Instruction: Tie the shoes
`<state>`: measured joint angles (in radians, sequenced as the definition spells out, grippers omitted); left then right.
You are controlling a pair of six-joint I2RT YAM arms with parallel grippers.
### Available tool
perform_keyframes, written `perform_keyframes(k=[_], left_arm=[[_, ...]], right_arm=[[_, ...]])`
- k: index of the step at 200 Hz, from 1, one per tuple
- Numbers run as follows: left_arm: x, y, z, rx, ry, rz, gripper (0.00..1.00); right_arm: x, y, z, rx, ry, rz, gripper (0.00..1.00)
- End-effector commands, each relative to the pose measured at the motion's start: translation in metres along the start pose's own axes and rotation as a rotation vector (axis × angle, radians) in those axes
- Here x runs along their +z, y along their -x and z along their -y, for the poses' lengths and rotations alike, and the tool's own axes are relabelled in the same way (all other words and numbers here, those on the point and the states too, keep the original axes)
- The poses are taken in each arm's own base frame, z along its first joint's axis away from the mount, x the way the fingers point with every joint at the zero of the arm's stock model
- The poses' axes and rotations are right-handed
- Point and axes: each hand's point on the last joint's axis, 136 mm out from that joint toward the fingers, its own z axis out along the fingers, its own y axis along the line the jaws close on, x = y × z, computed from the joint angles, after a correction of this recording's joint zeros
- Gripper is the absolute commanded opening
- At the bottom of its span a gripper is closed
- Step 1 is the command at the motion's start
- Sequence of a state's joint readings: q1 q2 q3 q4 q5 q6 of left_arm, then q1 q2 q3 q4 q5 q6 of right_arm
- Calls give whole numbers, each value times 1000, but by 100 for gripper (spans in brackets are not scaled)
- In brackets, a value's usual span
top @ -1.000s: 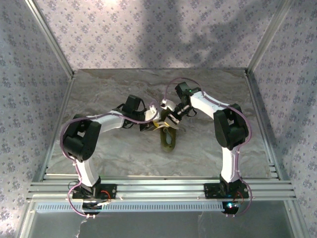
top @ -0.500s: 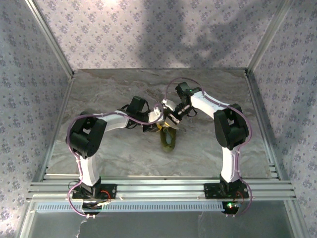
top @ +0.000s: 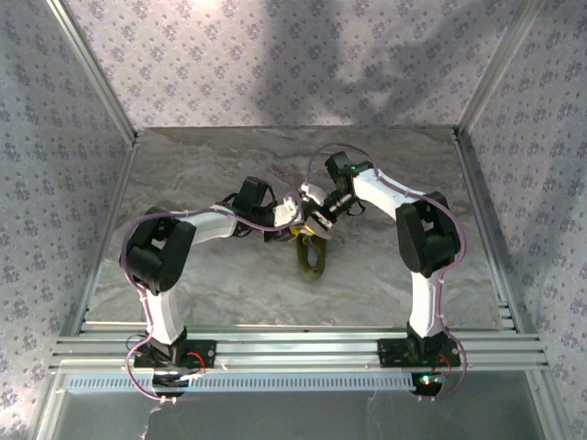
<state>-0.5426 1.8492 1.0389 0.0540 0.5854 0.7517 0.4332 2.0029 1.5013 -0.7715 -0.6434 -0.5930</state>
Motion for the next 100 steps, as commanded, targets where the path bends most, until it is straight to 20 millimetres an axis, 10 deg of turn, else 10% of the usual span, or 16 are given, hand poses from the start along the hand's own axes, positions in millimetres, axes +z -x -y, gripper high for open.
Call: perform_keyframes(k=[1,100], left_arm=[[-11,13,-8,44,29,46,35],[2,12,-3,44,-10,53,34]], right_arm=[[3,-18,-2,40,24,-59,23],[2,-15,-2,37,26,-51,22]])
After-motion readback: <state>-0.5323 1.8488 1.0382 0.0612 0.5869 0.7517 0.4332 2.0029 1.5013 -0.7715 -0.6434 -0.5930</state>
